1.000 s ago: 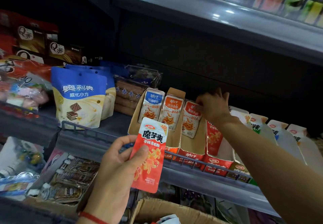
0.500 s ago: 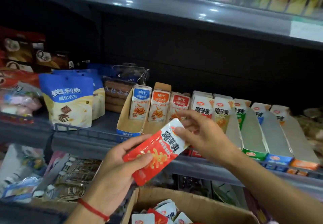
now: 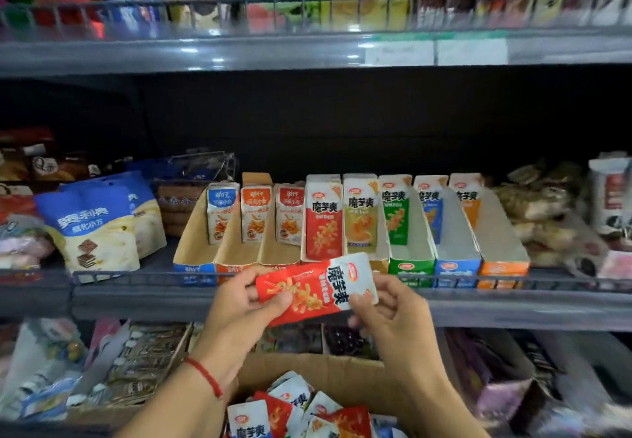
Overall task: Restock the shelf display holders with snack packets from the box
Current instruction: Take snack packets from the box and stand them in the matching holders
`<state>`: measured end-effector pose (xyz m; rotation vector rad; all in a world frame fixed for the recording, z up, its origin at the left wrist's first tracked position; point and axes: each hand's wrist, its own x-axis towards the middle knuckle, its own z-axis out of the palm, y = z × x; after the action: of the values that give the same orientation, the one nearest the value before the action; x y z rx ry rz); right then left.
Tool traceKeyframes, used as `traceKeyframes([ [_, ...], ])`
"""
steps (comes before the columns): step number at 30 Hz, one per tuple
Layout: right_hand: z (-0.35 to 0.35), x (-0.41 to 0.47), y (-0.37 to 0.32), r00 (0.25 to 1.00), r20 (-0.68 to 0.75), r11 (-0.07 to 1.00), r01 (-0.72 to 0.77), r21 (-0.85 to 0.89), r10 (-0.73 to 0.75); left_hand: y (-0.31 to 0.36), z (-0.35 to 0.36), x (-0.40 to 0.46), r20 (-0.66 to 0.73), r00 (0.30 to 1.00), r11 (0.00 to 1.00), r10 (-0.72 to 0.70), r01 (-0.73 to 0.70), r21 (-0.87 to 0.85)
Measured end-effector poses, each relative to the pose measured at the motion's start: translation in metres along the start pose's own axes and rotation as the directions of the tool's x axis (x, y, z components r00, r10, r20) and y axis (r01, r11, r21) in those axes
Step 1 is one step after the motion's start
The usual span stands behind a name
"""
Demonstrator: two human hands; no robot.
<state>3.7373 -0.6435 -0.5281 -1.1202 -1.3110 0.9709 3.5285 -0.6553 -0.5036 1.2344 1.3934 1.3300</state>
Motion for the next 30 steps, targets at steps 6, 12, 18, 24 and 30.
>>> traceKeyframes([
  [6, -0.025, 0.021, -0.017, 0.943, 0.063, 0.895, 0.329, -0.301, -0.326, 0.066, 0.030, 0.021, 0.383, 0.862, 0.688, 0.332, -0.499, 0.527],
  [12, -0.039, 0.025, -0.025, 0.952, -0.092, 0.952, 0.280, -0.125, -0.292, 0.113, 0.036, 0.065, 0.299, 0.857, 0.682, 0.420, -0.516, 0.518],
  [18, -0.059, 0.018, -0.002, 0.962, -0.191, 0.977, 0.176, -0.118, -0.196, 0.125, 0.020, 0.128, 0.029, 0.912, 0.789, 0.410, -0.370, 0.490],
  [24, -0.061, 0.016, 0.005, 0.963, -0.198, 0.977, 0.158, -0.143, -0.184, 0.126, 0.044, 0.163, -0.003, 0.923, 0.775, 0.385, -0.322, 0.544],
  [30, -0.060, 0.016, 0.009, 0.969, -0.166, 0.970, 0.152, -0.191, -0.185, 0.102, 0.059, 0.176, 0.180, 0.917, 0.418, 0.355, -0.328, 0.847],
])
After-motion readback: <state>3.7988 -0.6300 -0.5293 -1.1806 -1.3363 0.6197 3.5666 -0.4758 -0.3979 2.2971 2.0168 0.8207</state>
